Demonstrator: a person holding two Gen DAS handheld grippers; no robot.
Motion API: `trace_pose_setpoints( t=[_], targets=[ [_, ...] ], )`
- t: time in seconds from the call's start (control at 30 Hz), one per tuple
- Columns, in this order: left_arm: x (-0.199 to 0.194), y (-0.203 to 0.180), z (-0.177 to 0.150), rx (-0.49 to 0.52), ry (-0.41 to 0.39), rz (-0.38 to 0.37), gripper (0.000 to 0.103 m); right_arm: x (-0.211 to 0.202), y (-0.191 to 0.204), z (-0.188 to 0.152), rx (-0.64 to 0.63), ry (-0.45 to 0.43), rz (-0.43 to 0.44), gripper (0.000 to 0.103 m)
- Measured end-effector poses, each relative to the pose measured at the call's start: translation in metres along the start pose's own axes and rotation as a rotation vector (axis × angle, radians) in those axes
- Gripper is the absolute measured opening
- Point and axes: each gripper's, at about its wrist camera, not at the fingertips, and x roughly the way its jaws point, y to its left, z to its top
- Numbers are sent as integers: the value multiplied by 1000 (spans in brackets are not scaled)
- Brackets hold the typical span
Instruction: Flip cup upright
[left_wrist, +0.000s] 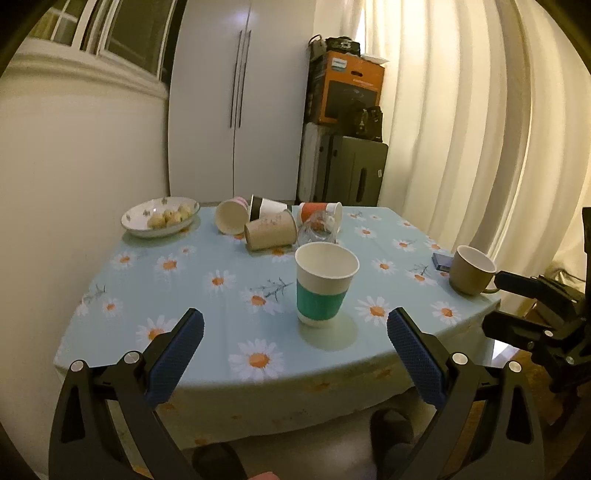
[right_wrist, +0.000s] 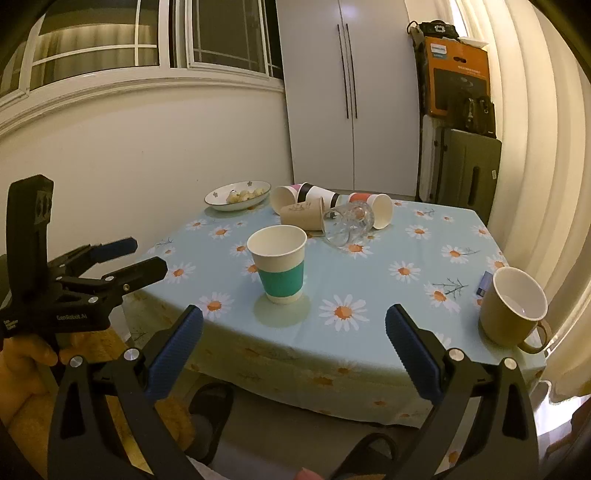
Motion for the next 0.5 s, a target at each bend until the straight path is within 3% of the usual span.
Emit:
trace_pose_setpoints(
  t=[0.5],
  targets=[
    [5, -7, -6, 17, 22, 0, 97, -3, -4, 1, 10, -25, -40, 98]
  ],
)
